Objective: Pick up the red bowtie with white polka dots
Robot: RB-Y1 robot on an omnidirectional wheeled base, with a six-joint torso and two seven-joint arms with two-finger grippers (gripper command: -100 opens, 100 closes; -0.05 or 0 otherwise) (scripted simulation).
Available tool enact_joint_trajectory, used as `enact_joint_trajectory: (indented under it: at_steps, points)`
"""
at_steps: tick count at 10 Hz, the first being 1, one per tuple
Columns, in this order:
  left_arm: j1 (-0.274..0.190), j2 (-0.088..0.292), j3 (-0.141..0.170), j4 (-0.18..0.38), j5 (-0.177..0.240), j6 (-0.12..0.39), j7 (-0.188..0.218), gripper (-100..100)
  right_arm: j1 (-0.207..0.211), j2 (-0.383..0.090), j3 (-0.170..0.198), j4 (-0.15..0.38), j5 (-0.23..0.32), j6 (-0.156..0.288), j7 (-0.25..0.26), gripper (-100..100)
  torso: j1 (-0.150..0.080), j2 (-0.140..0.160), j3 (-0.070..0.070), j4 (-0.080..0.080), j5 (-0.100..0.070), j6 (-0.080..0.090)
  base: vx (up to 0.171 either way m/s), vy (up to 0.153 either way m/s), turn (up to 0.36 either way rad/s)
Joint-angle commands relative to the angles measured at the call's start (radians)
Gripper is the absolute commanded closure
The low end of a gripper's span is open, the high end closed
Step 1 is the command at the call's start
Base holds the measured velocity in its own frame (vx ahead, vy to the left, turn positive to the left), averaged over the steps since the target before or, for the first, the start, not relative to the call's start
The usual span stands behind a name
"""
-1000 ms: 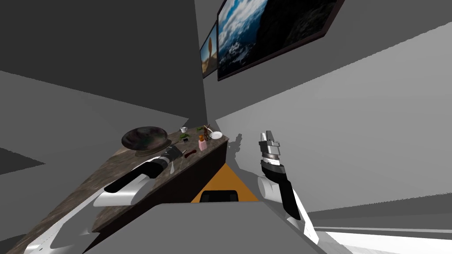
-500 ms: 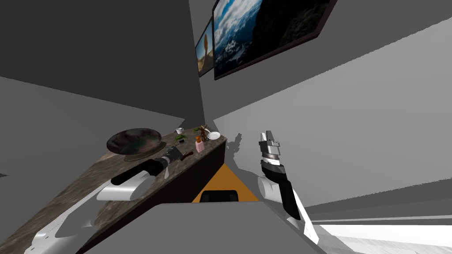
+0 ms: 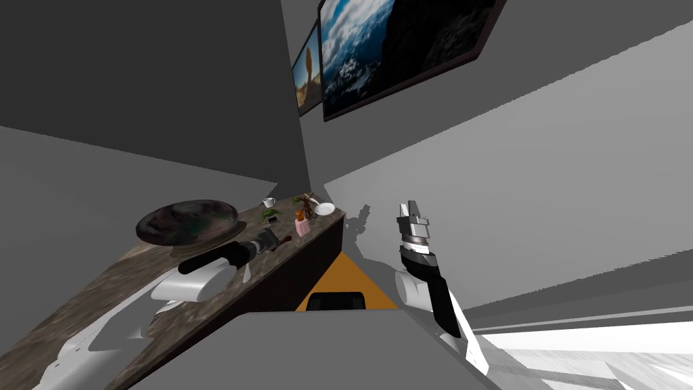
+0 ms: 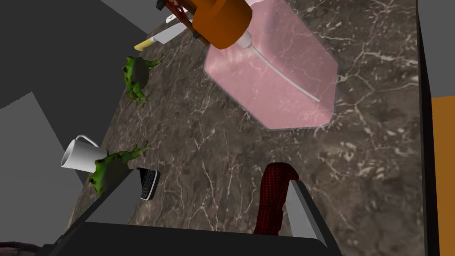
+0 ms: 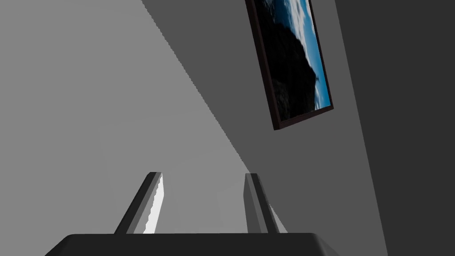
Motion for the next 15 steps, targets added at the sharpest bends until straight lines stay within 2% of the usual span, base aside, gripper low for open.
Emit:
enact_joint_trajectory:
  at_steps: [1,2,3,4,5,6,7,8,9,10,11,12,13,14,15]
  points:
    - [-0.011,0.012,-0.003,0.013,0.019,0.050,0.017,-100,0.000,0.000,0.000,0.000,0.000,0.000,0.000,0,0.000,0.000,0.000,0.000,0.000,0.000,0.021,0.008,-0.058]
    - [-0.011,0.012,-0.003,0.013,0.019,0.063,0.017,-100,0.000,0.000,0.000,0.000,0.000,0.000,0.000,0,0.000,0.000,0.000,0.000,0.000,-0.001,0.013,0.002,0.007]
    - [-0.029,0.043,-0.006,0.037,0.064,0.101,0.047,-100,0.000,0.000,0.000,0.000,0.000,0.000,0.000,0,0.000,0.000,0.000,0.000,0.000,-0.001,0.017,0.001,-0.145]
    - [-0.029,0.043,-0.006,0.037,0.064,0.128,0.047,-100,0.000,0.000,0.000,0.000,0.000,0.000,0.000,0,0.000,0.000,0.000,0.000,0.000,0.000,0.016,0.008,-0.077]
    - [-0.047,0.073,-0.009,0.063,0.106,0.158,0.075,-100,0.000,0.000,0.000,0.000,0.000,0.000,0.000,0,0.000,0.000,0.000,0.000,0.000,-0.001,0.023,0.010,-0.124]
    - [-0.047,0.073,-0.009,0.063,0.108,0.189,0.075,-100,0.000,0.000,0.000,0.000,0.000,0.000,0.000,0,0.000,0.000,0.000,0.000,0.000,0.000,0.017,0.014,-0.065]
    - [-0.047,0.073,-0.009,0.063,0.108,0.196,0.075,-100,0.000,0.000,0.000,0.000,0.000,0.000,0.000,0,0.000,0.000,0.000,0.000,0.000,-0.001,0.007,0.007,0.017]
    - [-0.065,0.104,-0.012,0.089,0.151,0.235,0.101,-100,0.000,0.000,0.000,0.000,0.000,0.000,0.000,0,0.000,0.001,0.001,0.000,0.000,-0.001,0.012,0.004,-0.126]
    - [-0.065,0.104,-0.012,0.089,0.151,0.259,0.101,-100,0.000,0.000,0.000,0.000,0.000,0.000,0.000,0,0.000,0.001,0.000,0.000,0.000,0.000,0.012,0.013,-0.070]
    - [-0.084,0.133,-0.016,0.115,0.192,0.288,0.127,-100,0.000,0.000,0.000,0.000,0.000,0.000,0.000,0,0.000,0.001,0.000,0.000,0.000,-0.001,0.016,0.017,-0.123]
    - [-0.084,0.133,-0.016,0.115,0.194,0.318,0.127,-100,0.000,0.000,0.000,0.000,0.000,0.000,0.000,0,0.001,0.000,0.000,0.000,0.000,0.000,0.016,0.020,-0.061]
    - [-0.084,0.133,-0.016,0.115,0.194,0.323,0.127,-100,0.000,0.000,0.000,0.000,0.000,0.000,0.000,0,0.001,0.000,0.000,0.000,0.000,-0.001,0.006,0.010,0.012]
    - [-0.102,0.163,-0.020,0.141,0.235,0.363,0.150,-100,0.000,0.000,0.000,0.000,0.000,0.000,0.000,0,0.000,0.001,0.001,0.000,0.000,-0.001,0.006,0.013,-0.102]
    - [-0.102,0.163,-0.020,0.141,0.235,0.383,0.150,-100,0.000,0.000,0.000,0.000,0.000,0.000,0.000,0,0.000,0.001,0.001,0.000,0.000,0.000,0.005,0.017,-0.072]
    - [-0.120,0.191,-0.025,0.166,0.274,0.416,0.172,-100,0.000,0.000,0.000,0.000,0.000,0.000,0.000,0,0.000,0.001,0.001,0.000,0.000,-0.001,0.010,0.020,-0.125]
